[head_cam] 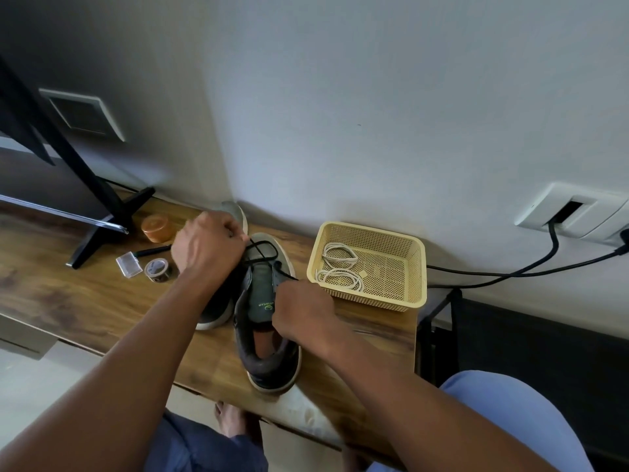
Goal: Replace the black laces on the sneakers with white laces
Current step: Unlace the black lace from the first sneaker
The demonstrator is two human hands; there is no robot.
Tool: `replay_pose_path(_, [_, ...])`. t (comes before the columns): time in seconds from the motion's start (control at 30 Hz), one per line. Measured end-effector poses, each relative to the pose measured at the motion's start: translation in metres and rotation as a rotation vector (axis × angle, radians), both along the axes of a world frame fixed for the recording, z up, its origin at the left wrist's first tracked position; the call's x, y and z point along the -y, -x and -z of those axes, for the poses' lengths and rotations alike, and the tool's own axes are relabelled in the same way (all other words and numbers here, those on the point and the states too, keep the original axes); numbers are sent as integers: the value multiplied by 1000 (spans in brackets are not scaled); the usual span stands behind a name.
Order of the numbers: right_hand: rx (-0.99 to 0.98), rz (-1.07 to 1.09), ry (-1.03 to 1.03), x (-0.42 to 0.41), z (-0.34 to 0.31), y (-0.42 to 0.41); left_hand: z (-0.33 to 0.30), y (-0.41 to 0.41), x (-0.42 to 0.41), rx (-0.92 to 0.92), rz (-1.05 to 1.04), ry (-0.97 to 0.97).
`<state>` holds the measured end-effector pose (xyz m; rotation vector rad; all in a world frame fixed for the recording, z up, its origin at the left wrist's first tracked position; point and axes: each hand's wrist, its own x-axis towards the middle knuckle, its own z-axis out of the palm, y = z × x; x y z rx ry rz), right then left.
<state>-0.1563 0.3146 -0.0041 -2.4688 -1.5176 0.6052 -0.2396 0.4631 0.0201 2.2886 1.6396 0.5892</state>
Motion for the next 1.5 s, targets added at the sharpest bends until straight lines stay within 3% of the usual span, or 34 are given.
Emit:
replay_pose_path(0.13, [13, 4, 8, 0, 3, -1, -3, 1, 1, 33, -152, -88])
replay_pose_path(0.33, [-26, 14, 5, -1, 4, -1, -10, -2, 8, -56, 290, 15])
replay_pose_path(0.47, [-25, 10, 4, -2, 5, -1, -5, -9, 16, -253, 469, 166])
replay_pose_path(0.6, [-42, 31, 6, -2, 6, -1, 3, -8, 14, -340, 418, 125])
replay_pose_path(0.87, [-48, 34, 8, -2, 5, -1, 14, -8, 13, -326, 333, 26])
replay_pose_path(1.03, [-41, 33, 13, 1, 5, 0, 11, -8, 9, -230, 261, 4])
replay_pose_path(1.27, [-24, 12, 9, -1, 3, 1, 1, 1, -1, -41, -72, -108])
replay_pose_path(1.5, [-15, -5, 1, 0, 2, 4, 1, 0, -2, 13, -136, -112])
